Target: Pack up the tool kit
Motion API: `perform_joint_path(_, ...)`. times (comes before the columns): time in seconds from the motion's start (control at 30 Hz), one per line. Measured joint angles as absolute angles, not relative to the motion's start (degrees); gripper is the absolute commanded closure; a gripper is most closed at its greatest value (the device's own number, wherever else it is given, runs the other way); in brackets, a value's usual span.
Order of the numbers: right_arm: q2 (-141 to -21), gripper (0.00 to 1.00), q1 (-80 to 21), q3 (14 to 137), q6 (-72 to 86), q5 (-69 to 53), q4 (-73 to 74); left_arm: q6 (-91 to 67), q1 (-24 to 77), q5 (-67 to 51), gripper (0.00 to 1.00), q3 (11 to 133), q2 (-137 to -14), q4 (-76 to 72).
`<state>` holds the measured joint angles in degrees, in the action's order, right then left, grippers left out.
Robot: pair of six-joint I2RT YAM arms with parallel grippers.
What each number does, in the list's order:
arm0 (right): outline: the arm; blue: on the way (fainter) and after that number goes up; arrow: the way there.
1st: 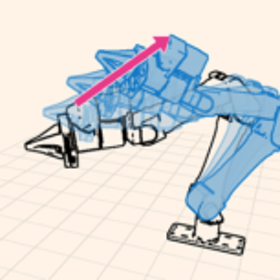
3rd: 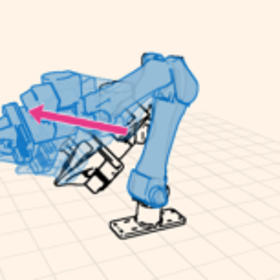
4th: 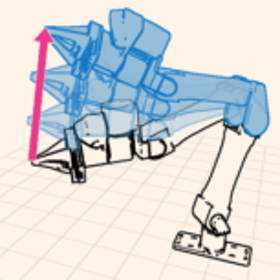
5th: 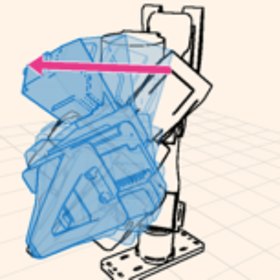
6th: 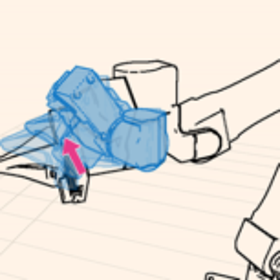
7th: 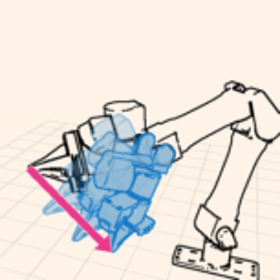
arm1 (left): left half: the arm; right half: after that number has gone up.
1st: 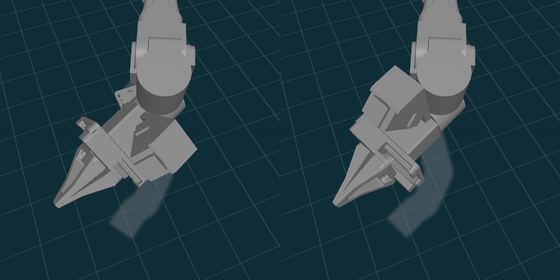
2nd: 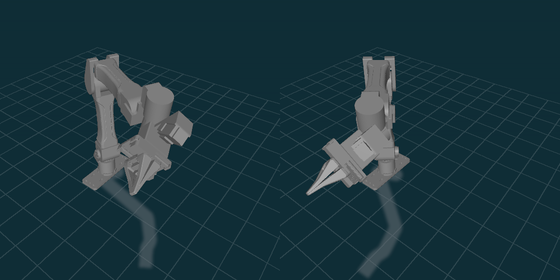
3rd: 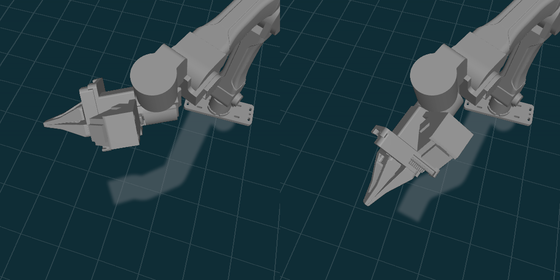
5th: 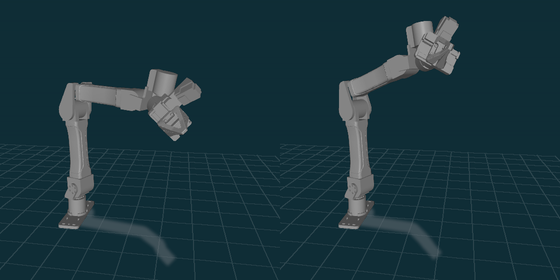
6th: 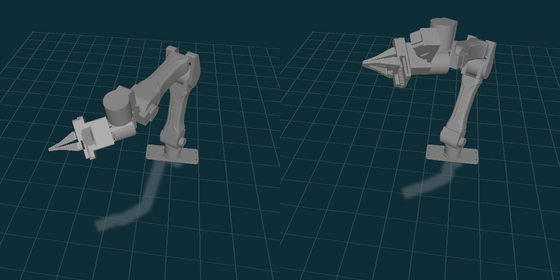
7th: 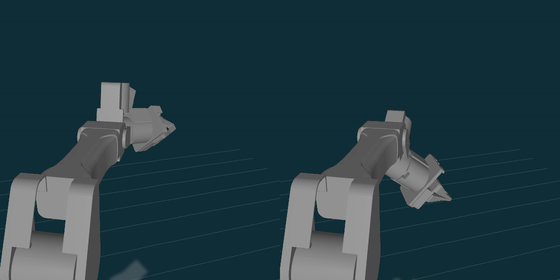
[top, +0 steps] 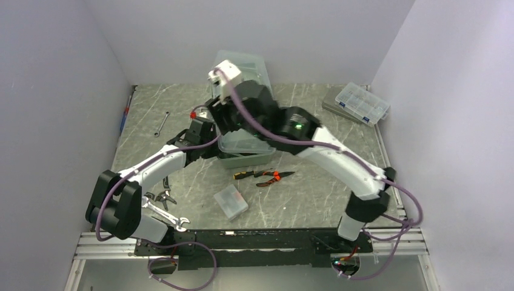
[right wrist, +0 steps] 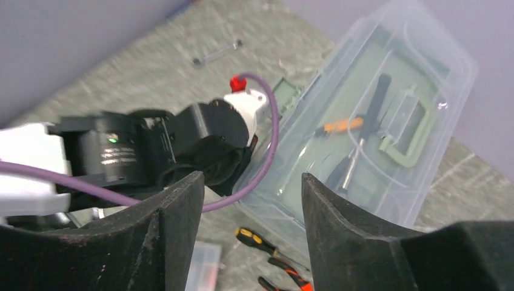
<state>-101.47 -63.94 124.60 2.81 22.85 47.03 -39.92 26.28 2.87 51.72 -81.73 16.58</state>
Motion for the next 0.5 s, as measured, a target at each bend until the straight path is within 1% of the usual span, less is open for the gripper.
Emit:
perform_joint_path(0.1, -95.39, 0.33, -61.73, 122.65, 4.93, 19.44, 44.23, -39.97, 26.28, 2.61, 0.81, 50.85, -80.79, 16.38)
perform_joint_path(0.17, -91.5, 0.33, -57.23, 119.48, 6.76, 16.84, 42.41, -39.68, 26.33, 2.0, 0.72, 50.02, -79.29, 17.04)
perform_joint_path(0.23, -88.73, 0.32, -51.62, 115.5, 8.69, 14.2, 40.84, -39.55, 26.63, 1.08, 0.68, 49.76, -76.77, 19.31)
perform_joint_path(0.27, -87.64, 0.32, -48.51, 113.08, 9.65, 12.78, 40.18, -39.51, 26.72, 1.08, 0.63, 49.76, -74.65, 20.53)
perform_joint_path(0.33, -86.87, 0.32, -42.7, 109.03, 11.49, 10.0, 39.7, -39.03, 26.39, 0.95, 0.55, 49.78, -70.89, 22.22)
perform_joint_path(0.4, -87.39, 0.32, -38.68, 106.41, 12.73, 7.25, 39.83, -38.41, 25.34, 0.93, 0.52, 50.59, -67.59, 25.15)
perform_joint_path(0.5, -89.41, 0.31, -35.86, 105.43, 13.69, 3.99, 40.38, -37.85, 23.97, 1.23, 0.45, 52.99, -66.02, 29.21)
